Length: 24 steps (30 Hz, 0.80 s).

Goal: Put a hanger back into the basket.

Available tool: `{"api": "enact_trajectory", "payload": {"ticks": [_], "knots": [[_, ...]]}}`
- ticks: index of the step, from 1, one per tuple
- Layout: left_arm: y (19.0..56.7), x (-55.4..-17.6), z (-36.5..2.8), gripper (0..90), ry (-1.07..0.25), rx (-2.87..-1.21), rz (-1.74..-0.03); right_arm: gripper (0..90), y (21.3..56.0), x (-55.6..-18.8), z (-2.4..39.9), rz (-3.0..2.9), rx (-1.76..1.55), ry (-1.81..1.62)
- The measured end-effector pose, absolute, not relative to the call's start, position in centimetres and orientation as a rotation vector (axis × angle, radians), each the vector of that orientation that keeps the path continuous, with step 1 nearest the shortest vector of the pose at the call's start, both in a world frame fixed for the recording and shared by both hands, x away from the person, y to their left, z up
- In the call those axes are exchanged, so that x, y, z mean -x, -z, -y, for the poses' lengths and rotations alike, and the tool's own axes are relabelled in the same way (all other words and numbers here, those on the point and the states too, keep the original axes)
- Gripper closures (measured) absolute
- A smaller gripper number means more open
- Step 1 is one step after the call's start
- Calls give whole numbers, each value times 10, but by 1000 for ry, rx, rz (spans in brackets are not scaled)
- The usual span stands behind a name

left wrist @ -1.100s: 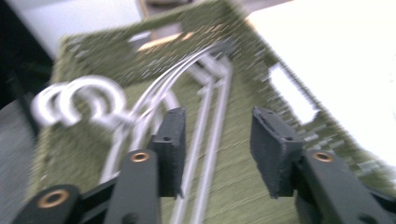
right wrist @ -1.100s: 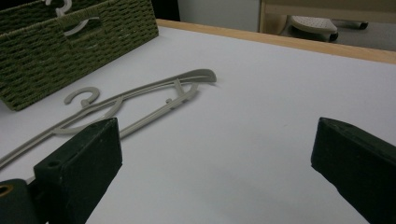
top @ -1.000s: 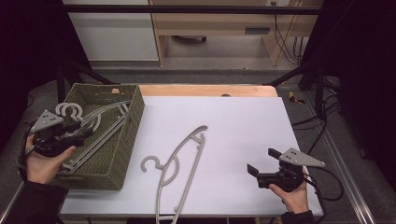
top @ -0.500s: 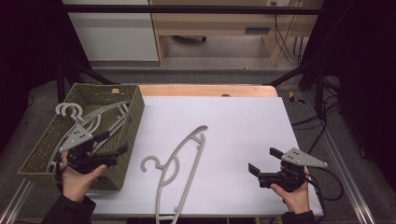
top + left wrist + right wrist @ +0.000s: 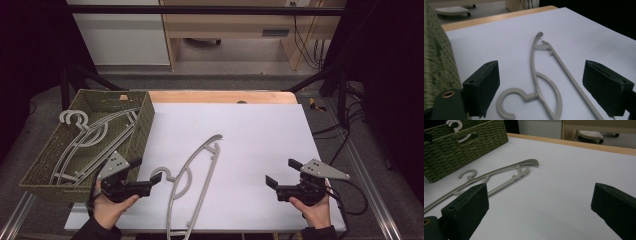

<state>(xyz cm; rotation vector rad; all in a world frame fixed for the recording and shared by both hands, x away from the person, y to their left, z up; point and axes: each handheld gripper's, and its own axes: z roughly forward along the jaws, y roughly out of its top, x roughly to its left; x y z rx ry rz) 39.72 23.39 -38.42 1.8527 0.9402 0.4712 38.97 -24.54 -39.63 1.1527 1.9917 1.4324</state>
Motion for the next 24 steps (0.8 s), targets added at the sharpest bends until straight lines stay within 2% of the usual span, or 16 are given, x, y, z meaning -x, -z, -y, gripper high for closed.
{"api": "enact_trajectory", "payload": {"ticks": [15, 20, 24], "knots": [[425, -399, -211, 204, -408, -2018, -961, 18, 400, -391, 242, -2020, -1152, -1424], [440, -399, -206, 251, -374, -2081, -976, 19, 402, -391, 240, -2027, -1154, -1421], [448, -399, -201, 328, -358, -2133, -976, 19, 404, -392, 239, -2042, -1153, -1412]]}}
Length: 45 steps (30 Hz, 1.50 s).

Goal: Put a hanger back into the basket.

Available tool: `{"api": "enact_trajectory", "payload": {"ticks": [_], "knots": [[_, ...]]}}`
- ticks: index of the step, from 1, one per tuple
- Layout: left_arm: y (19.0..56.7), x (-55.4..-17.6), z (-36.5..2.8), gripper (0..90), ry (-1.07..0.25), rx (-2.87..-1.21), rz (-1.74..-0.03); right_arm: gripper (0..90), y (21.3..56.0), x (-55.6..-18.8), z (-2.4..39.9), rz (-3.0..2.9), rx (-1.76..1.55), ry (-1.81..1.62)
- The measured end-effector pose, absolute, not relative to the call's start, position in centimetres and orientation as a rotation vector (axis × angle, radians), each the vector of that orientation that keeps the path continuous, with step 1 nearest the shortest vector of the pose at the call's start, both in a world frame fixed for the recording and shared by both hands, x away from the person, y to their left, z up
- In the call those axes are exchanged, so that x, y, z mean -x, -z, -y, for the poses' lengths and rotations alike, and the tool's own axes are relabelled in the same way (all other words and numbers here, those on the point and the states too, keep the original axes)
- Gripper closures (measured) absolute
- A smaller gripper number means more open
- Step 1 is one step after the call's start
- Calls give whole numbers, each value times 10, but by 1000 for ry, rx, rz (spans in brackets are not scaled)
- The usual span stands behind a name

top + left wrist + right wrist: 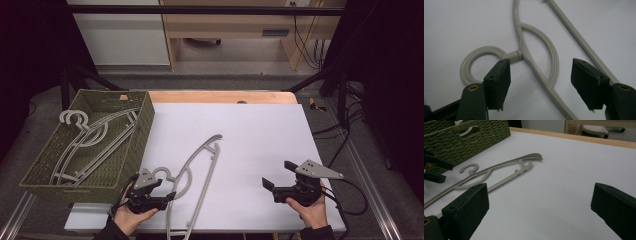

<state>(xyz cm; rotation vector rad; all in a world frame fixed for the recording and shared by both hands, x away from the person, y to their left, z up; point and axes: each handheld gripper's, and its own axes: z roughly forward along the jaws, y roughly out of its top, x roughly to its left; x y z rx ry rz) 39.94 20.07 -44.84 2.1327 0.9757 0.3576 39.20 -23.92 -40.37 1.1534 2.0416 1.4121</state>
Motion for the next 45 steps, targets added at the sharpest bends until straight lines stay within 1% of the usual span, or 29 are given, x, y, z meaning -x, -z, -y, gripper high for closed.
{"api": "enact_trajectory", "payload": {"ticks": [5, 11, 20, 22, 29, 32, 35, 38, 40, 43, 45], "knots": [[458, -401, -195, 394, -310, -2195, -992, 20, 405, -393, 238, -2047, -1152, -1412], [468, -402, -188, 479, -284, -2260, -1000, 20, 405, -393, 238, -2055, -1149, -1407], [468, -400, -183, 588, -335, -2297, -998, 20, 405, -393, 236, -2060, -1155, -1401], [468, -401, -181, 645, -327, -2301, -995, 20, 406, -393, 236, -2068, -1150, -1392], [465, -405, -180, 670, -298, -2311, -1003, 20, 405, -393, 235, -2069, -1147, -1395], [462, -409, -184, 732, -264, -2295, -989, 20, 405, -393, 235, -2067, -1149, -1400], [462, -411, -184, 732, -259, -2282, -995, 20, 405, -393, 235, -2068, -1146, -1398], [460, -416, -184, 749, -307, -2231, -1000, 20, 405, -393, 236, -2068, -1146, -1395], [458, -423, -183, 657, -330, -2205, -1027, 20, 405, -393, 236, -2063, -1153, -1397], [462, -432, -182, 645, -320, -2186, -1073, 20, 405, -393, 236, -2063, -1148, -1396], [466, -435, -180, 648, -315, -2212, -1088, 20, 404, -393, 236, -2060, -1153, -1400]]}}
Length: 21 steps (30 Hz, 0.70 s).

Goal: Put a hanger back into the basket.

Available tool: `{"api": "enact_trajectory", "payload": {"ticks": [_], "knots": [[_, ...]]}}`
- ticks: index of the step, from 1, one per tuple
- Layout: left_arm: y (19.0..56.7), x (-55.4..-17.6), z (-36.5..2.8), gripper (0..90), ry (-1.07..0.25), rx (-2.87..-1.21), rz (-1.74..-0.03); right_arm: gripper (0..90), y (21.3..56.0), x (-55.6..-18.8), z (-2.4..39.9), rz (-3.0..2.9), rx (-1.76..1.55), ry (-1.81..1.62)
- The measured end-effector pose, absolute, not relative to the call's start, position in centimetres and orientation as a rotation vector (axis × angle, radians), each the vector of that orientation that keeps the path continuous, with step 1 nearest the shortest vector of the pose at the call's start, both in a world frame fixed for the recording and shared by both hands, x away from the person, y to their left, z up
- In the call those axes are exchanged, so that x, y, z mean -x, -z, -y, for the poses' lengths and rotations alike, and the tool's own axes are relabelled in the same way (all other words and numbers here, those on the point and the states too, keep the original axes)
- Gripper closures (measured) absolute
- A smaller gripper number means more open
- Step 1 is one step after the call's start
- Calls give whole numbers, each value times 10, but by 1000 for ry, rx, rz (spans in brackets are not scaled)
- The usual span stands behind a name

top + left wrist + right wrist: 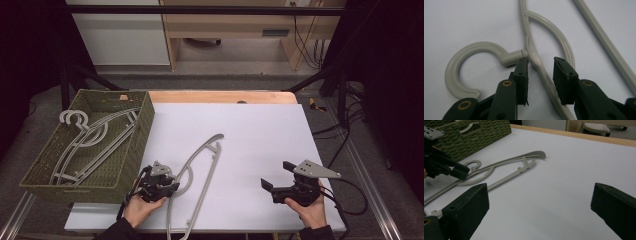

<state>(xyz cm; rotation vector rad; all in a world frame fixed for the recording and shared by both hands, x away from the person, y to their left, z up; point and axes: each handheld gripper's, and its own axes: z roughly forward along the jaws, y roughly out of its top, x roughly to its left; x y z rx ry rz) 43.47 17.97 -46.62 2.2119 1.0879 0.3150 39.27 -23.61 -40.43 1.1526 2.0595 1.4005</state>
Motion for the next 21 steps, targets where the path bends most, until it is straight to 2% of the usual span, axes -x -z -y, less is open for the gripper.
{"api": "enact_trajectory", "payload": {"ticks": [9, 21], "knots": [[463, -439, -165, 681, -362, -2318, -1097, 20, 405, -393, 235, -2065, -1150, -1399], [462, -468, -159, 734, -345, -2303, -1072, 19, 405, -393, 236, -2069, -1149, -1395]]}}
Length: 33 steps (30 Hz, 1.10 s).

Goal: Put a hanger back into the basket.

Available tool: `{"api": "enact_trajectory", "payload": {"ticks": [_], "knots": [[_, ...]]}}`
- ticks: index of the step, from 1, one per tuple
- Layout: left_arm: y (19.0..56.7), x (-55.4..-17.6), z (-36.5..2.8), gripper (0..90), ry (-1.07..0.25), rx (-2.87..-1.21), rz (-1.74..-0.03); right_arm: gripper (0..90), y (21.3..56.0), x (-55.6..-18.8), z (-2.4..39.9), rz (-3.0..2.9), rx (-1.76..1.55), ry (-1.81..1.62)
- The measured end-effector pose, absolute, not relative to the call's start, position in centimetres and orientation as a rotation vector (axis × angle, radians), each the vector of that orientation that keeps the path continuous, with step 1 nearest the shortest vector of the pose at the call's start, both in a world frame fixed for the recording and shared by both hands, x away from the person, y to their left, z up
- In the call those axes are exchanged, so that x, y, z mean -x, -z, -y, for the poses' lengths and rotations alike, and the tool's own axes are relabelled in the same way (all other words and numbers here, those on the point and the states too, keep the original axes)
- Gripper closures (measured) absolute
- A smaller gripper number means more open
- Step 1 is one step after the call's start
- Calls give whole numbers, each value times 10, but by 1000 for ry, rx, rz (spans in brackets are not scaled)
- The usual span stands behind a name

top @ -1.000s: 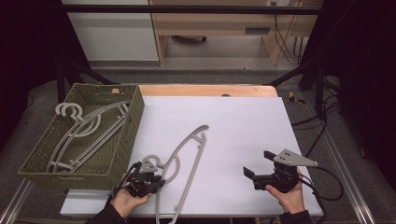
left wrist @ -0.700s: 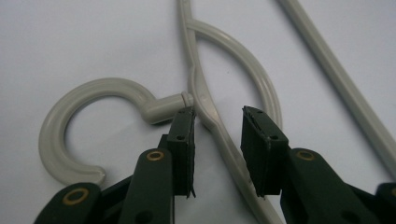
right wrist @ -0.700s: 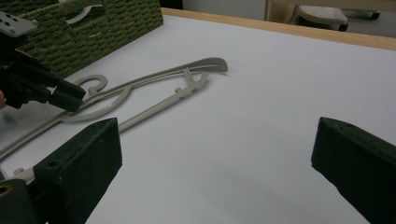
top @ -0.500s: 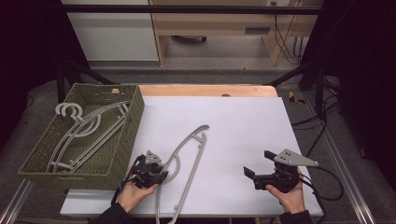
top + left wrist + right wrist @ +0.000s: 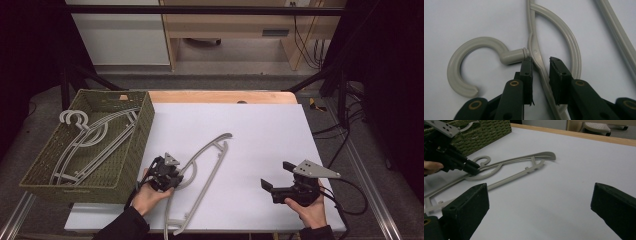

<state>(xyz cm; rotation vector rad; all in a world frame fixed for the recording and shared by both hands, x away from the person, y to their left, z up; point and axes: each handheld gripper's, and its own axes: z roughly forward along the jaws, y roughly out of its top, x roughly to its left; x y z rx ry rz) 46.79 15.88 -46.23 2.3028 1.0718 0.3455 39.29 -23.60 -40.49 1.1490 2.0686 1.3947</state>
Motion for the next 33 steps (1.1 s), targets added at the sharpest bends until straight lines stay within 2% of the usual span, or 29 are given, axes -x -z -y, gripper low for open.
{"api": "enact_trajectory", "payload": {"ticks": [5, 10, 17, 19, 23, 33], "knots": [[461, -468, -163, 740, -333, -2246, -1071, 19, 405, -393, 237, -2066, -1149, -1400], [452, -449, -168, 608, -326, -2248, -1080, 19, 404, -392, 238, -2066, -1148, -1403], [464, -418, -175, 569, -303, -2305, -1065, 20, 404, -392, 238, -2062, -1149, -1406], [465, -418, -175, 581, -311, -2300, -1077, 20, 404, -392, 237, -2069, -1146, -1401], [463, -420, -173, 692, -329, -2341, -1074, 20, 405, -392, 236, -2080, -1143, -1397], [460, -439, -170, 746, -303, -2358, -1070, 20, 405, -392, 237, -2074, -1143, -1406]]}}
